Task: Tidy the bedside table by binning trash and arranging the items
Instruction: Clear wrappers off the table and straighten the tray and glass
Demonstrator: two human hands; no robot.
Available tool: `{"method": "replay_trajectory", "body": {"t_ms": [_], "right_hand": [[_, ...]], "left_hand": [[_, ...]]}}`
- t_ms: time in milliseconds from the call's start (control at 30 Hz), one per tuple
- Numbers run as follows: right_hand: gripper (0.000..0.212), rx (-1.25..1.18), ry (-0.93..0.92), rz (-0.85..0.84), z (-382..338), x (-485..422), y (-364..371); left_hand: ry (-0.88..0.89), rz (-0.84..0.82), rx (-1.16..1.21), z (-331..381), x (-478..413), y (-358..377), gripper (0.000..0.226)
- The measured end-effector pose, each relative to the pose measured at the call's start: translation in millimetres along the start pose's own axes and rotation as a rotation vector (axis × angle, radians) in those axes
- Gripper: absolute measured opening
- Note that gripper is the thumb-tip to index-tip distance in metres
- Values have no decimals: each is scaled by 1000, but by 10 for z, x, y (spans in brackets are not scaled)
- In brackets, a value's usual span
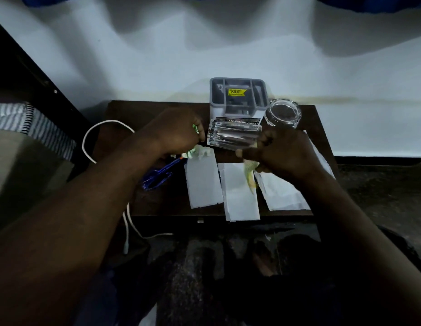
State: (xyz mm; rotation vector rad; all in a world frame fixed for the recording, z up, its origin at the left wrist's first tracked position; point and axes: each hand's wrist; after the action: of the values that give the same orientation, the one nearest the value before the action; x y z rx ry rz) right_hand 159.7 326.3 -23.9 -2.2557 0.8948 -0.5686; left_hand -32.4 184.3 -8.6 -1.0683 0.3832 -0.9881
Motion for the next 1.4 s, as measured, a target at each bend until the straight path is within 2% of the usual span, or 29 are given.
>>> {"method": "replay_trajectory", "body": {"t_ms": [100,200,300,367,500,633,833,967,1033,1100,1267,1400], "right_hand": [[28,-27,-68,85,21,-45,1],[18,-85,-69,159,33,-73,-1],[18,-178,-31,111,37,-70,18],[27,-182,-57,73,25,-44,16],[41,-126,-126,104,-47,14,12],[30,-145,-99,135,-93,6,45],[26,-114,-66,145,-74,-58,61],[37,-87,-71,140,-74,-47,33],[36,-79,-62,153,-67,-54,14],[27,-99,-30,198,-47,-77,-2],[11,-173,-5,290,4,-88,-48],[26,-231,-47,346,-21,-69,-72]], "left_hand": [[-1,2,-24,-22,-7,9,5],[19,4,-147,-32,-13,66,22],[38,27,-245,-38,2,162,35],[48,45,-285,-36,14,232,44],[16,85,-284,-2,45,336,53],[-14,136,-248,17,80,431,59],[-44,178,-189,2,80,522,52],[-7,193,-253,-9,43,503,49],[43,210,-350,-16,-29,434,40],[90,227,-370,-22,-83,342,28],[126,290,-94,77,-6,265,15],[136,282,-8,155,29,272,19]]}}
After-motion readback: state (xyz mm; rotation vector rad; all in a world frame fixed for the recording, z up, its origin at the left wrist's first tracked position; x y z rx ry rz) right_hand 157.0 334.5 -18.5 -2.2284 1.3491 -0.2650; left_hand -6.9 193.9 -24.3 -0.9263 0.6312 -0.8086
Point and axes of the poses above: each hand's wrist, its own x-axis away from the middle knuckle, its own y-axis out of the palm, z = x × y, and after that the axes turned 1 degree about z, right-handed
